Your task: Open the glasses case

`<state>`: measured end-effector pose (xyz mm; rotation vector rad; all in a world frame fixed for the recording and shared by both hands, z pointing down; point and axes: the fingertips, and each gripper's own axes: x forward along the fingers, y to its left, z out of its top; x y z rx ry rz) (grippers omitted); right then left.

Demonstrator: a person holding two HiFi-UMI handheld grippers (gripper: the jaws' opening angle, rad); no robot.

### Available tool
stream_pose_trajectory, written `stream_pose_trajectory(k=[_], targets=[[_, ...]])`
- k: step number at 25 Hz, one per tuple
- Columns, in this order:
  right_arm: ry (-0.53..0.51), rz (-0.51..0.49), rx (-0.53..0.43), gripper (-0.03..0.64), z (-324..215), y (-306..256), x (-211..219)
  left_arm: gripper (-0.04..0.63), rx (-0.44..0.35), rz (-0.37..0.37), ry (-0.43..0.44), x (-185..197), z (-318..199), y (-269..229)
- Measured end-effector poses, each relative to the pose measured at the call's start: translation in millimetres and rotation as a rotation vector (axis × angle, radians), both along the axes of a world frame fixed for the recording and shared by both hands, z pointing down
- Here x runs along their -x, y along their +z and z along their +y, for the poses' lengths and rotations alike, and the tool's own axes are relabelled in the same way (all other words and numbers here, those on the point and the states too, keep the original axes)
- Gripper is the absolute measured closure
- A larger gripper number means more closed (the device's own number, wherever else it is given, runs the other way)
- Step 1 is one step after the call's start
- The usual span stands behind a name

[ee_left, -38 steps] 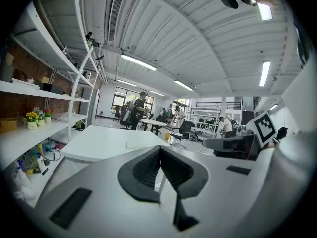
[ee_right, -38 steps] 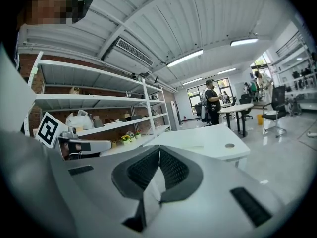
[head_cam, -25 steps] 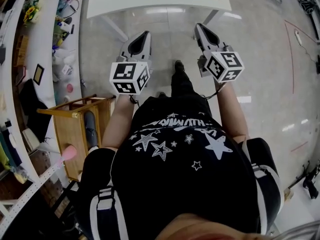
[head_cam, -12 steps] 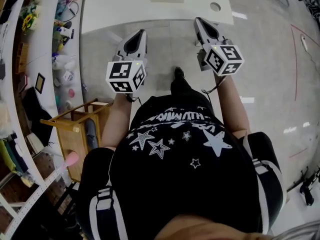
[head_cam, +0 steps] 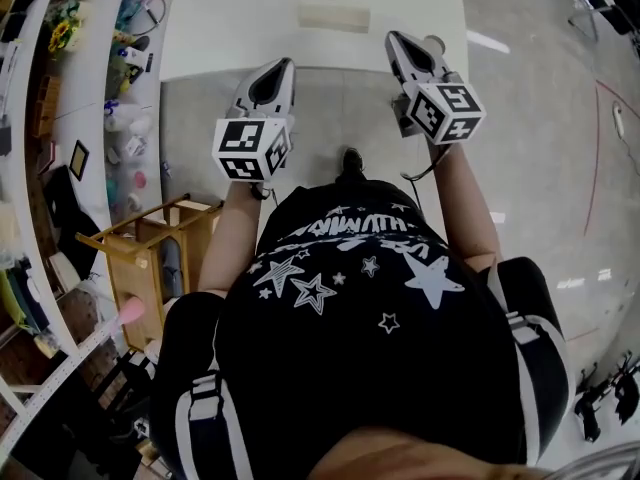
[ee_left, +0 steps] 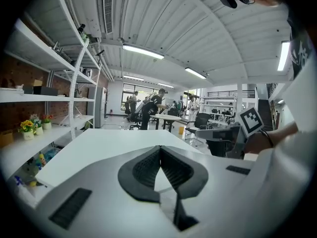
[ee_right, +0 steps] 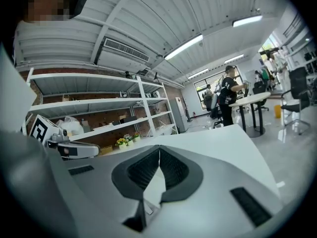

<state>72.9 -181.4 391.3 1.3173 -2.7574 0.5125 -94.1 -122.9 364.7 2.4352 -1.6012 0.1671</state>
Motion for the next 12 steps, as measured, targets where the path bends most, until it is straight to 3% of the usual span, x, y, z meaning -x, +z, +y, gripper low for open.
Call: stream_pose_trajectory(k=[7, 12], targets=[[-0.052, 0.011, 0.031, 0.609, -42.0, 15.4, -1.8, 0.583, 0.02, -0.009, -0.022, -5.3, -34.9, 6.3], [-0.049, 0.005, 0.047, 0.609, -43.9, 22.2, 0.3, 0.583, 0.037, -0.016, -0.008, -7.3, -38.8, 15.6]])
